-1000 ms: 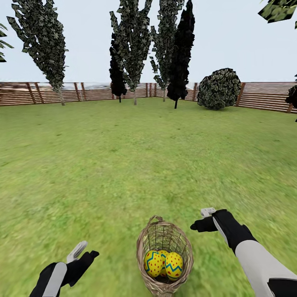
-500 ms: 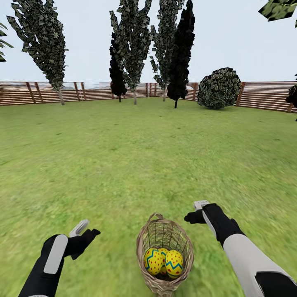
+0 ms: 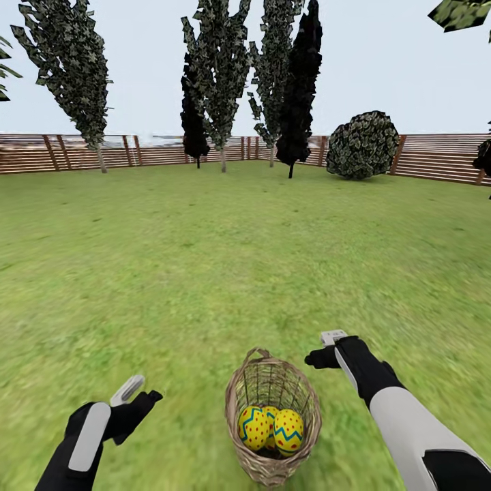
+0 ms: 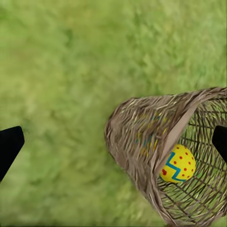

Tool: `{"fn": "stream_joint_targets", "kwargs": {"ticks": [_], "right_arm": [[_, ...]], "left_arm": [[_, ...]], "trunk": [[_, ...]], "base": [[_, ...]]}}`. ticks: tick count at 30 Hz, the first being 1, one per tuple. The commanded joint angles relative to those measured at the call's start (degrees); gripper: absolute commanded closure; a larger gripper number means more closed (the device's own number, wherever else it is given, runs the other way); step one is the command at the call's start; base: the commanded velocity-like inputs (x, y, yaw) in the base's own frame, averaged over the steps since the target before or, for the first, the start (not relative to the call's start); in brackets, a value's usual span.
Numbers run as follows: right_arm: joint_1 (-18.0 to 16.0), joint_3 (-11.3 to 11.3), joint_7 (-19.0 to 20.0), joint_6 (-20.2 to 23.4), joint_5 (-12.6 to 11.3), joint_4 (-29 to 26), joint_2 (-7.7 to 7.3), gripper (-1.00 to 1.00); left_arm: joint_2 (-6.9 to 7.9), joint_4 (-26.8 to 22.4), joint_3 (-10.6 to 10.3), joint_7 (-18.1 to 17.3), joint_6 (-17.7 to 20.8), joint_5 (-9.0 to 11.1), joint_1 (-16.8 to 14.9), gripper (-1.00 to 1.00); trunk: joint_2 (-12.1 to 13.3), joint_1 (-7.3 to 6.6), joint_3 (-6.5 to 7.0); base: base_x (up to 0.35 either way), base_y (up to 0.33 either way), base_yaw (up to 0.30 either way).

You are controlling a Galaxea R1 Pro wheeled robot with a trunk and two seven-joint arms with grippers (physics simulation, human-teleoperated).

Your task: Take the three Easter eggs out of the wicker basket on the lawn in the garden, then place them on the lawn next to a single tree (choose any tree) so that all three eggs are next to the same tree and none are left in the basket.

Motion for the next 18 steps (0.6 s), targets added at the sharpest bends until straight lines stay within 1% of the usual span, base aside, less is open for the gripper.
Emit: {"fn": "stream_joint_targets", "kwargs": {"ticks": [1, 3, 5, 9, 15, 18], "right_arm": [[0.0, 0.1, 0.4, 0.2, 0.6, -0.1, 0.03, -1.0], [0.0, 0.0, 0.4, 0.2, 0.6, -0.1, 0.07, -1.0], [0.0, 0.0, 0.3, 0.5, 0.6, -0.1, 0.15, -1.0], [-0.1, 0.0, 0.3, 0.6, 0.6, -0.1, 0.15, -1.0], [-0.4, -0.2, 0.3, 1.0, 0.6, 0.1, 0.19, -1.0], [-0.7, -0.3, 0.2, 1.5, 0.5, 0.0, 0.23, -1.0]], "left_arm": [[-0.02, -0.1, 0.2, 0.5, 0.2, 0.6, 0.2, -1.0], [0.01, 0.0, 0.2, 0.5, 0.0, 0.6, 0.4, -1.0], [0.12, 0.2, 0.3, 0.5, -2.1, 0.6, 0.6, -1.0], [0.21, 0.3, 0.3, 0.7, -3.2, 0.5, 0.7, -1.0], [0.22, 0.5, 0.2, 0.9, -3.4, 0.5, 0.7, -1.0], [0.23, 1.5, 0.0, 0.9, -3.5, 0.5, 0.7, -1.0]], "trunk": [[-0.4, 0.22, -0.24], [-1.2, 0.66, -0.6], [-2.0, 1.1, -0.96], [-3.7, 1.98, -1.68], [-6.1, 3.3, -2.76], [-7.3, 3.95, -3.29]], "base": [[0.0, 0.0, 0.0], [0.0, 0.0, 0.0], [0.0, 0.0, -0.018], [0.0, 0.0, -0.011], [0.0, 0.0, -0.001], [0.0, 0.0, 0.0]]}}
